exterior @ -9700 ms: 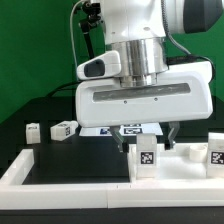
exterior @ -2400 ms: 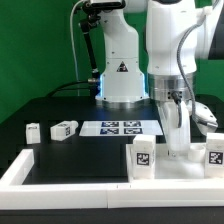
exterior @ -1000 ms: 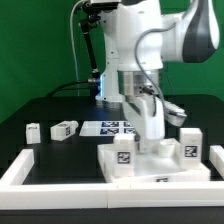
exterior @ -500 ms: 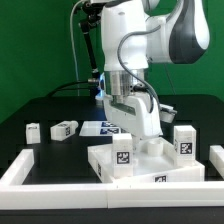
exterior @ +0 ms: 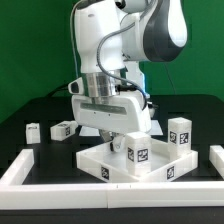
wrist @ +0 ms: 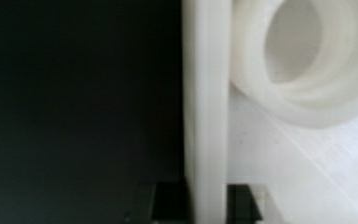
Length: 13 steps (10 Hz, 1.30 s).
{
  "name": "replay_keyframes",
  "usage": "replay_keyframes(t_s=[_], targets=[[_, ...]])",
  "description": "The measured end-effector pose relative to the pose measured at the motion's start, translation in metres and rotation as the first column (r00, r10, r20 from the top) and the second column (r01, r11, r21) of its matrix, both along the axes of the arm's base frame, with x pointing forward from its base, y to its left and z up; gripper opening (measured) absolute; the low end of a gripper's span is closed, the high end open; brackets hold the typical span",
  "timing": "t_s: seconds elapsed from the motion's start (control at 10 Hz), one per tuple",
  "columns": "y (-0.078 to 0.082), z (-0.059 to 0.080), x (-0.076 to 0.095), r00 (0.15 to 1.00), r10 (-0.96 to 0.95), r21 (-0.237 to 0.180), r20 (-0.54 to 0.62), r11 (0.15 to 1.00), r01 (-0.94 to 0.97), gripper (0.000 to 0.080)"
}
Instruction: Assemble square table
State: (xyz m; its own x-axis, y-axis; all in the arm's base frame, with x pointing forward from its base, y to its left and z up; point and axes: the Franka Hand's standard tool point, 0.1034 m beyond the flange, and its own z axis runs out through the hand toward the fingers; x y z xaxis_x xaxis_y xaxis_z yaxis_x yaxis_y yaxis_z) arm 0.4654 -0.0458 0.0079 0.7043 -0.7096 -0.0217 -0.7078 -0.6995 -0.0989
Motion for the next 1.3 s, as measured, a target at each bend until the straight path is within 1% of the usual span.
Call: replay_keyframes(t_s=[0.1,0.2,0.3,0.4,0.5,0.7,0.8,0.9,1.0,1.1,1.3], targets=[[-0.002,0.000,0.000,0.997,0.083,-0.008,0.005,0.997,-0.083,0.0066],[-0.014,0.000,0.003,0.969,0.246,-0.014,0.014,0.969,-0.246,0.0066],[-0.028,0.000,0.007,0.932,0.361,-0.030,0.030,0.933,-0.360,0.0066],[-0.037,0.001,0.010,0.868,0.495,-0.061,0.041,0.868,-0.492,0.0066],[-0.035,0.002,0.013,0.839,0.543,-0.088,0.037,0.838,-0.539,0.0066],[-0.038,0.001,0.012,0.774,0.632,-0.099,0.026,0.772,-0.628,0.0065],[-0.038,0.001,0.014,0.713,0.701,-0.108,0.017,0.710,-0.695,0.0064],[-0.035,0.002,0.023,0.578,0.816,-0.126,0.000,0.573,-0.810,0.0064],[-0.030,0.004,0.031,0.467,0.884,-0.143,-0.017,0.460,-0.877,0.0063],[-0.032,0.004,0.030,0.383,0.923,-0.146,-0.029,0.375,-0.915,0.0064],[-0.035,0.003,0.029,0.317,0.948,-0.145,-0.040,0.308,-0.940,0.0064]])
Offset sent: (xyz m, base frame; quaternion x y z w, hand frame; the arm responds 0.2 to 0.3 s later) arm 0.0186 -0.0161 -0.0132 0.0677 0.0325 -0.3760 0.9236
